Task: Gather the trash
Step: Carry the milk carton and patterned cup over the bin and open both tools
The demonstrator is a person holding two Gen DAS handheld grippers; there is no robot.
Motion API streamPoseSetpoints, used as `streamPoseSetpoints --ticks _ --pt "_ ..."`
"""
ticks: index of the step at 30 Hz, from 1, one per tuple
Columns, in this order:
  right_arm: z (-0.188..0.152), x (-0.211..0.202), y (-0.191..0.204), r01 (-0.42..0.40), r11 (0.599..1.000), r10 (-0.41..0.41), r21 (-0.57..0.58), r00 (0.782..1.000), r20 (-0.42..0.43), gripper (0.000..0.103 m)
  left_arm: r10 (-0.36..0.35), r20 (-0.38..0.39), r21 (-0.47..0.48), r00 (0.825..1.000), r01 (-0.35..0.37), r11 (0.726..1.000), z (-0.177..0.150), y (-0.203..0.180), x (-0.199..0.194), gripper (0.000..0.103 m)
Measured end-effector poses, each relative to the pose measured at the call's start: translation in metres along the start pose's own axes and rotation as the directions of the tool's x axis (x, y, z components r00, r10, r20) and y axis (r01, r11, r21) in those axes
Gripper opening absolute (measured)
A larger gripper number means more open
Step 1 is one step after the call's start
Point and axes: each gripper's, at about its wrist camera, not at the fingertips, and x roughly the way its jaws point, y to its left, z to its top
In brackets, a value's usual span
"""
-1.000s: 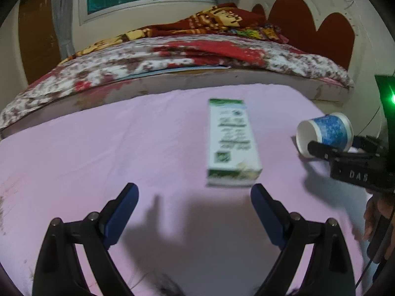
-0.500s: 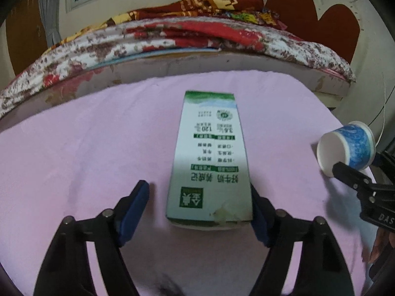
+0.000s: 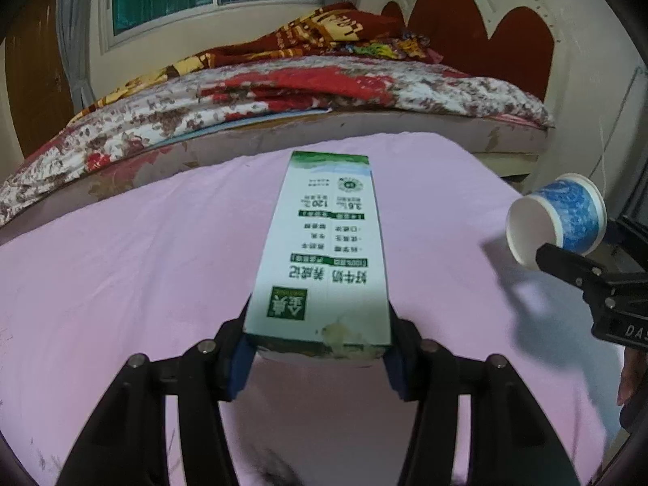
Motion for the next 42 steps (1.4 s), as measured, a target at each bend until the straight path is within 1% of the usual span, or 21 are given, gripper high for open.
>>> streamPoseSetpoints --ticks 7,11,17,23,27,30,34,42 --pt "-0.026 -0.052 0.001 0.010 1.000 -0.009 -0.007 0.999 0.044 0.082 -0.031 0.028 0.007 0.999 0.030 1.000 -0.014 -0.023 -0.040 0.054" --pt "-0.044 -0.078 -0.004 0.016 1.000 -0.016 0.009 0.998 0.059 0.082 -0.053 0.047 0.022 0.997 0.052 0.998 -0.021 -0.040 -0.062 0.054" --pt "-0.078 -0.126 -0.019 0.041 0.998 -0.044 0.037 0.996 0.077 0.082 -0.090 0.083 0.063 0.992 0.085 0.994 -0.030 -0.070 -0.095 0.054" --pt "-0.111 -0.173 -0.044 0.071 0.994 -0.078 0.078 0.992 0.101 0.082 -0.150 0.082 0.113 0.985 0.140 0.984 -0.044 -0.106 -0.118 0.054" --pt "-0.142 -0.205 -0.072 0.109 0.987 -0.122 0.120 0.986 0.110 0.082 -0.198 0.069 0.169 0.978 0.184 0.968 -0.059 -0.140 -0.129 0.054" --pt "-0.167 -0.227 -0.097 0.145 0.976 -0.163 0.163 0.982 0.100 0.082 -0.242 0.042 0.207 0.969 0.229 0.951 -0.071 -0.170 -0.129 0.054" --pt "-0.202 -0.254 -0.131 0.192 0.959 -0.213 0.211 0.974 0.080 0.082 -0.305 0.003 0.251 0.952 0.295 0.922 -0.085 -0.212 -0.132 0.054" --pt "-0.259 -0.291 -0.178 0.262 0.922 -0.284 0.285 0.958 0.036 0.082 -0.390 -0.067 0.330 0.918 0.389 0.860 -0.108 -0.279 -0.139 0.054"
